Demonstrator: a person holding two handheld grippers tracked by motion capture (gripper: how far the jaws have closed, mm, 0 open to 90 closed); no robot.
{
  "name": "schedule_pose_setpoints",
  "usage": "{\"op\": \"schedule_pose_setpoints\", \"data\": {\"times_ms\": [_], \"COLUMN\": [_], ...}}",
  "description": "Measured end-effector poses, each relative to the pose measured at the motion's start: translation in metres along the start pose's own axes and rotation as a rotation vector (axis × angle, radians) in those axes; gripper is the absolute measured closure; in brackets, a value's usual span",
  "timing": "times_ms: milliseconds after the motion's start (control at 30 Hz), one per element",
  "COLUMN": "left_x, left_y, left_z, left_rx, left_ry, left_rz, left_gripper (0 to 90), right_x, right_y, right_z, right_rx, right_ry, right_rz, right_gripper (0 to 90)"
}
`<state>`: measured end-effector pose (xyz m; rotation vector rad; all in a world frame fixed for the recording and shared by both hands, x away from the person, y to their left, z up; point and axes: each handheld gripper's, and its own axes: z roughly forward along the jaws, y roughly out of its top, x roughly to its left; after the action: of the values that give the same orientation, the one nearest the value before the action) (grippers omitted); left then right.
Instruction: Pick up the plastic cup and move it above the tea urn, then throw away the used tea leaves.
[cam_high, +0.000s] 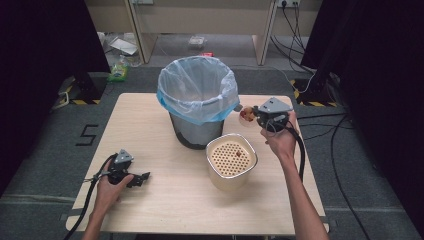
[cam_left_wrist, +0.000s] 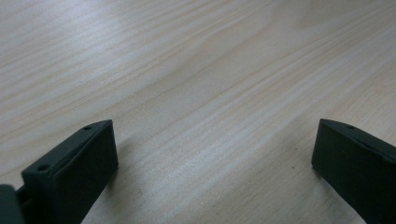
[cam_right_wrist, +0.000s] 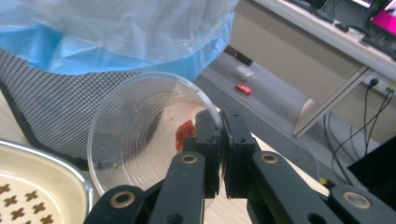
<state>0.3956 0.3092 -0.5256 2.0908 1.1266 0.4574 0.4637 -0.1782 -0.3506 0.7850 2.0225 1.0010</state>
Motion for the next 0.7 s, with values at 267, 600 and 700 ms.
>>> {"op": "schedule_pose_setpoints", "data": {"times_ms": [267,600,700], "left_x": [0.0,0.0,0.0], "left_y": [0.0,0.0,0.0], "left_z": [0.0,0.0,0.0], "left_rx": [0.0,0.0,0.0], "left_ry": [0.0,0.001,0.003], "left_rz": [0.0,0.001,0.002], "left_gripper": [0.0,0.0,0.0], "right_x": [0.018,0.049,0.062], "right_y": [-0.002,-0.007,-0.01], "right_z": [-0.016,-0.035,-0.037], "right_rx": [-0.053,-0.139,-0.169], "right_ry": [-0.048,-0.192,-0.243], "right_rz": [-0.084,-0.286,-0.36], "right_gripper": [86.8,87.0,87.1]}}
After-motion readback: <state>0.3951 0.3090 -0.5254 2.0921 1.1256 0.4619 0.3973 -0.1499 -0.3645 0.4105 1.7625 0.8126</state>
